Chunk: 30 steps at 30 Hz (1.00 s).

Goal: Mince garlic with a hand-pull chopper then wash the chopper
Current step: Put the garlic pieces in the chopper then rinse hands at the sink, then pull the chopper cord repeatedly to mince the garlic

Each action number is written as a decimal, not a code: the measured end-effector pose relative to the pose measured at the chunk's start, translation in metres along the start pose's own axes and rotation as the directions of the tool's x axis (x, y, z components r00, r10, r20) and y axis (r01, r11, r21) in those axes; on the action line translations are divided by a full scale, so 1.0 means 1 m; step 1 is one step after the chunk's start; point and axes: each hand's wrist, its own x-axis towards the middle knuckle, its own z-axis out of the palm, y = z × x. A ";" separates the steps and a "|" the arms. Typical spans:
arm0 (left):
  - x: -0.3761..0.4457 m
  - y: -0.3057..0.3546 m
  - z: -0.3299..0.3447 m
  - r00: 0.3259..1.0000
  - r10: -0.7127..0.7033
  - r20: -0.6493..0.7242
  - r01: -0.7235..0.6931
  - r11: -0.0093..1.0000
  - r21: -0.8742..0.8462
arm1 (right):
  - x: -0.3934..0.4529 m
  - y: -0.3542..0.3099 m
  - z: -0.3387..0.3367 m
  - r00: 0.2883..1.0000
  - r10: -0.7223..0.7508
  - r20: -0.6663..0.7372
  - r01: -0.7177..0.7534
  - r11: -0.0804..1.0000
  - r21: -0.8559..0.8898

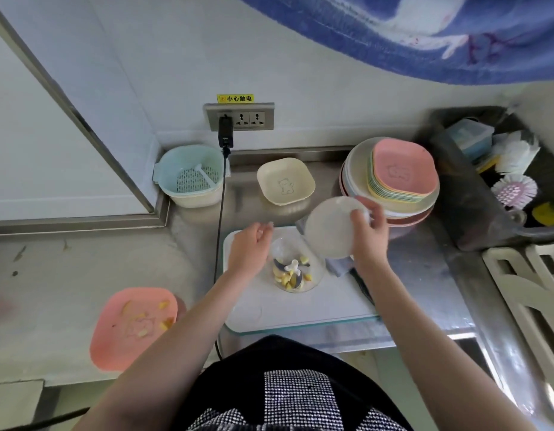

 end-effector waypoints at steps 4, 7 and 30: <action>0.003 0.018 0.001 0.926 -0.175 0.334 0.304 0.872 -0.385 | -0.017 0.009 0.031 0.973 0.166 0.162 -0.184 0.978 0.102; 0.002 0.015 -0.001 0.905 -0.206 0.373 0.373 0.808 -0.457 | -0.016 0.018 0.034 0.967 0.147 0.209 -0.133 0.988 -0.082; -0.008 -0.020 -0.008 0.896 -0.363 0.256 0.430 0.854 -0.294 | -0.036 0.047 0.040 0.723 0.225 0.653 0.658 0.064 -0.751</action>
